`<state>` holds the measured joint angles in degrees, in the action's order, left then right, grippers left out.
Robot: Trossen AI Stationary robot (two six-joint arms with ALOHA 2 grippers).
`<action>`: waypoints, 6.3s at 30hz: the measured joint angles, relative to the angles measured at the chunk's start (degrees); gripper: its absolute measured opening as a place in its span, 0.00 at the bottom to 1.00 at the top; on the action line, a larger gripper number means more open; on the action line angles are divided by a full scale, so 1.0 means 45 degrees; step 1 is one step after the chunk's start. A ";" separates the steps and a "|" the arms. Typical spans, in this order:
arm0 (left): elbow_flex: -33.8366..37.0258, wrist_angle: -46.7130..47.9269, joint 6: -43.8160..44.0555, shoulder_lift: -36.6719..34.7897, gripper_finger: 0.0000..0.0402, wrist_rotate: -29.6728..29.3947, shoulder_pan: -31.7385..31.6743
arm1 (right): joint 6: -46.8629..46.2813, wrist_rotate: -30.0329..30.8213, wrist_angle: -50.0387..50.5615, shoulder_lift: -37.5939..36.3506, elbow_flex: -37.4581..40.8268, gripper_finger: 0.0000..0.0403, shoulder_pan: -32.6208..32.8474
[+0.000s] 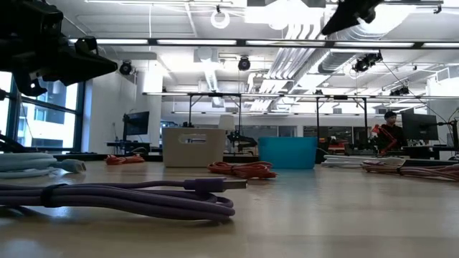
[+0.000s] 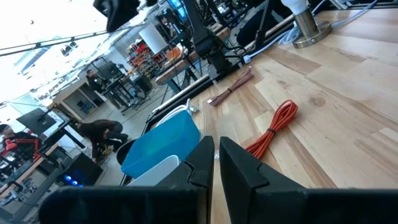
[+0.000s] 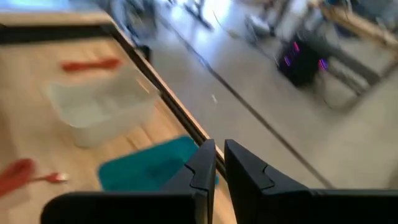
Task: Pick & Place USB Port
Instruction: Put the white HDMI cable into the gray bin
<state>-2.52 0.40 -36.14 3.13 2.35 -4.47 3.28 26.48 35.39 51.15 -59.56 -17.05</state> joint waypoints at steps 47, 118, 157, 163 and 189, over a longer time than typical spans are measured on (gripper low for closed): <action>0.0000 0.0039 0.0000 0.0000 0.06 -0.0004 0.0000 | -0.1037 -0.4107 0.4242 0.7233 0.0464 0.61 -0.4214; 0.0000 0.0043 0.0000 0.0000 0.06 -0.0001 0.0000 | -0.0144 -0.5018 0.0637 1.0392 0.1946 0.06 -0.5475; 0.0000 -0.0374 0.1138 0.0002 0.06 0.0371 0.0000 | -0.0304 -0.5880 -0.3101 0.0212 0.1752 0.04 -0.0675; 0.0015 -0.1540 0.1232 0.0006 0.06 -0.0162 0.0000 | -0.0542 -0.6886 -0.4117 0.0229 0.1752 0.02 -0.0019; -0.2425 -0.0835 0.2433 0.1838 0.40 -0.0713 0.0000 | 0.0678 -0.8086 -0.5875 0.2065 0.1752 0.02 0.2148</action>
<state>-13.44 -3.35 -25.19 11.41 -0.86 -4.47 6.33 -9.90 8.95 60.45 -51.68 -7.38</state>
